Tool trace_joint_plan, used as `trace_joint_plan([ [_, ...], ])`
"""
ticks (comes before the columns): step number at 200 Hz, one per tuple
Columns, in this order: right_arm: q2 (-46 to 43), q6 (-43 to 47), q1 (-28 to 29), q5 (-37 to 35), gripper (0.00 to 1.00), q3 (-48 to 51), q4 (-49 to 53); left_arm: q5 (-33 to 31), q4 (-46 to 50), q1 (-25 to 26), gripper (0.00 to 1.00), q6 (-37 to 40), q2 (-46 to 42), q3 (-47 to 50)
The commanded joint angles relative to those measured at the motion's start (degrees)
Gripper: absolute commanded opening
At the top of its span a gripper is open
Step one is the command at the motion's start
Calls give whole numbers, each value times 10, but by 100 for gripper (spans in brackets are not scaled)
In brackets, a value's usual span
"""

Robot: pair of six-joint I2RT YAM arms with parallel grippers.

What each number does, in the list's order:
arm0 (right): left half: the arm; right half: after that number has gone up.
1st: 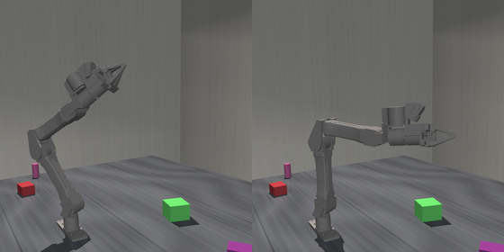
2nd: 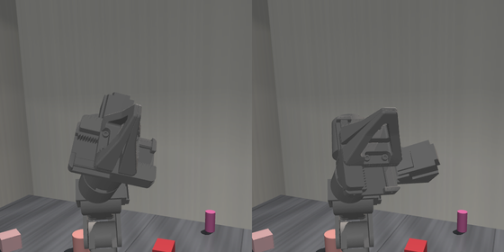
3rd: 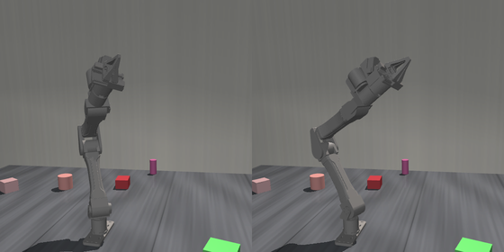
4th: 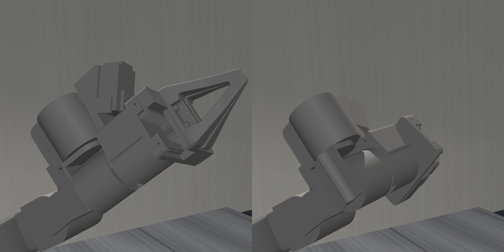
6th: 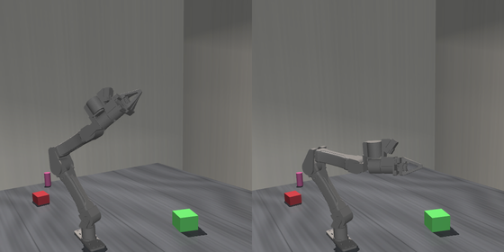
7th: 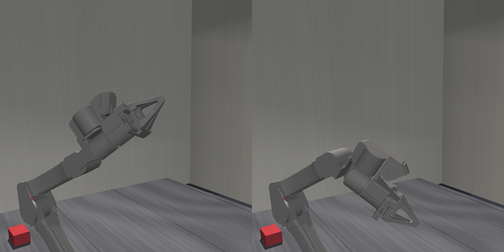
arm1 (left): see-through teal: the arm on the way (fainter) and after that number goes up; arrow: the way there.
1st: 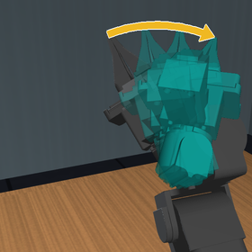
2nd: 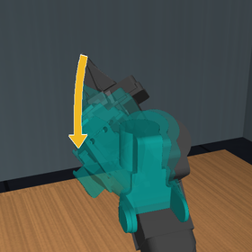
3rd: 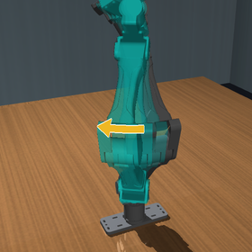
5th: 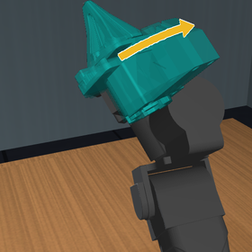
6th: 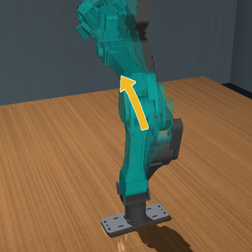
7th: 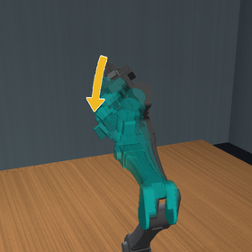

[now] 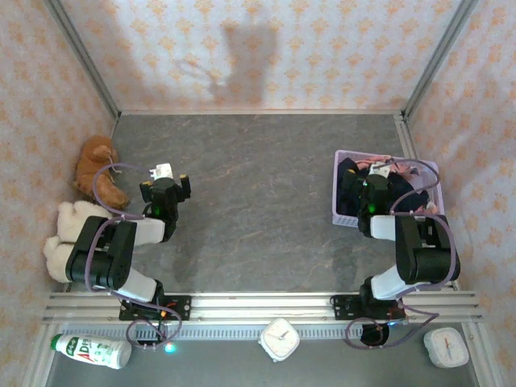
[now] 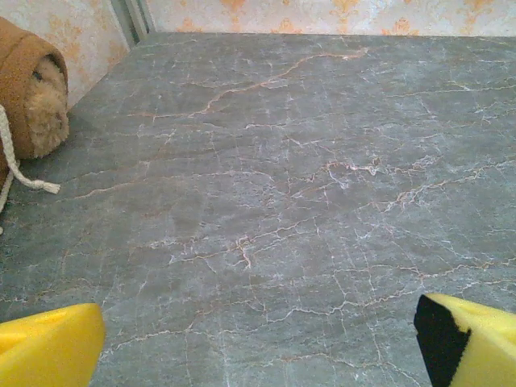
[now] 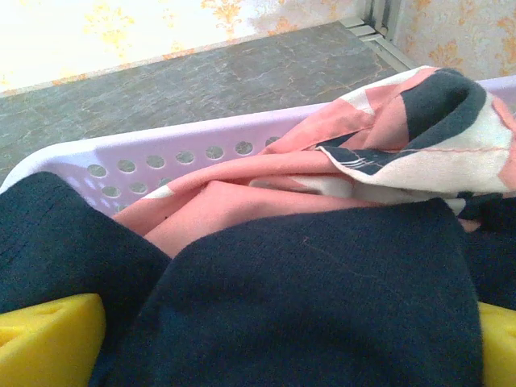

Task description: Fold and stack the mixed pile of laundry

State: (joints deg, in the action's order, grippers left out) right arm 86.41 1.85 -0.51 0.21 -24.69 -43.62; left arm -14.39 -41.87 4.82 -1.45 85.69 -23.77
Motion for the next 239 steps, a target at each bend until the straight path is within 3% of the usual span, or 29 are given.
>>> trace_joint_plan([
  [1,8,9,5,21,99,3,-4,-18,-22,-5,100,-2,0,2],
  [188,5,8,6,16,99,5,-5,-15,-24,-6,100,-2,-1,2],
  [205,-23,1,6,0,99,-11,45,-16,29,-5,100,-3,-23,-20],
  [239,-119,-10,6,-7,99,-53,210,-32,223,-5,100,-9,-91,-103],
])
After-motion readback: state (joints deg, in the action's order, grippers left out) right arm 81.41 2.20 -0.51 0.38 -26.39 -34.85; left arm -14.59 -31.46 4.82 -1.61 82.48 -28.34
